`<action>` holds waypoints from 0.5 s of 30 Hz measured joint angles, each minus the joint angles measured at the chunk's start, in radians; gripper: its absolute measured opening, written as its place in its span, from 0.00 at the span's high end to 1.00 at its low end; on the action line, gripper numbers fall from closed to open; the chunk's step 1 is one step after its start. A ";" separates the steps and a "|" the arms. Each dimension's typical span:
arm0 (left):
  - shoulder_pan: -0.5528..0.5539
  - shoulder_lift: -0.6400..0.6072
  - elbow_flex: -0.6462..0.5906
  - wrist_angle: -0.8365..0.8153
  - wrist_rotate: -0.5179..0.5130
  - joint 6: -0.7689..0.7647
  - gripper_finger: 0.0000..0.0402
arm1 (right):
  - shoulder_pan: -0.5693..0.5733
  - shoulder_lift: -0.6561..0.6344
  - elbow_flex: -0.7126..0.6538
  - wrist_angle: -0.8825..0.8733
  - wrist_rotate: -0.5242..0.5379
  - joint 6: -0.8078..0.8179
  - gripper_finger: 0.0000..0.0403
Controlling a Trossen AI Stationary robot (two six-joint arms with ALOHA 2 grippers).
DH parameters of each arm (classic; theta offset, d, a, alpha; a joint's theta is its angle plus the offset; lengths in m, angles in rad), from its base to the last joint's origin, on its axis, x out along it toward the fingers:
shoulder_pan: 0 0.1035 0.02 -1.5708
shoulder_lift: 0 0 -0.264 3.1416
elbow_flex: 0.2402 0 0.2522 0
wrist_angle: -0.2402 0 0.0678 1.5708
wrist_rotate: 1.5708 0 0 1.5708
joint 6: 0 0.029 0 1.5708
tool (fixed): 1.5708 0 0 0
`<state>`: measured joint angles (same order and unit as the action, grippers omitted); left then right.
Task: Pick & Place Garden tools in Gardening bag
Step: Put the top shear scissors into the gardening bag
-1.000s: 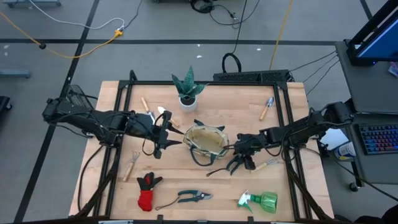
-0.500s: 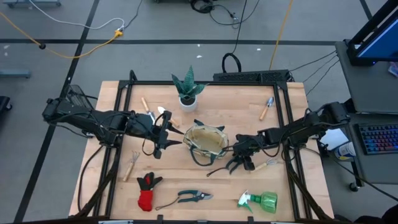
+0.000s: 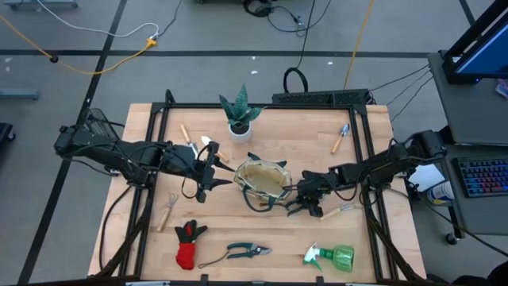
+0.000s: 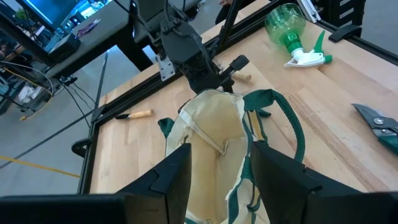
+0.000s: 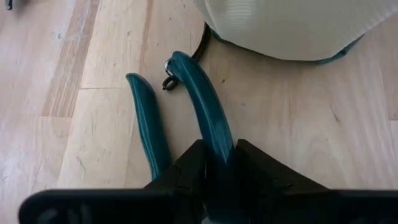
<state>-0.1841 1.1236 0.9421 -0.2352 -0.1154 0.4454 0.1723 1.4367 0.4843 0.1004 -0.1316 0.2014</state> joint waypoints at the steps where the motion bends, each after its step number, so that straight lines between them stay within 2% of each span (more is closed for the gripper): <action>1: 0.000 0.000 0.000 0.000 0.000 0.000 0.58 | 0.005 -0.003 0.000 0.001 0.001 0.000 0.83; 5: 0.000 0.000 0.000 0.000 0.000 0.000 0.58 | 0.023 -0.021 -0.002 0.009 0.000 0.020 0.82; 11: 0.000 0.000 0.000 -0.001 0.000 0.005 0.58 | 0.055 -0.051 -0.006 0.112 -0.094 0.097 0.85; 15: 0.000 0.000 0.000 -0.001 0.000 0.005 0.58 | 0.082 -0.056 -0.005 0.171 -0.083 0.129 0.85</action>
<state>-0.1840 1.1236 0.9417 -0.2359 -0.1150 0.4500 0.2546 1.3804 0.4797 0.2710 -0.2146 0.3301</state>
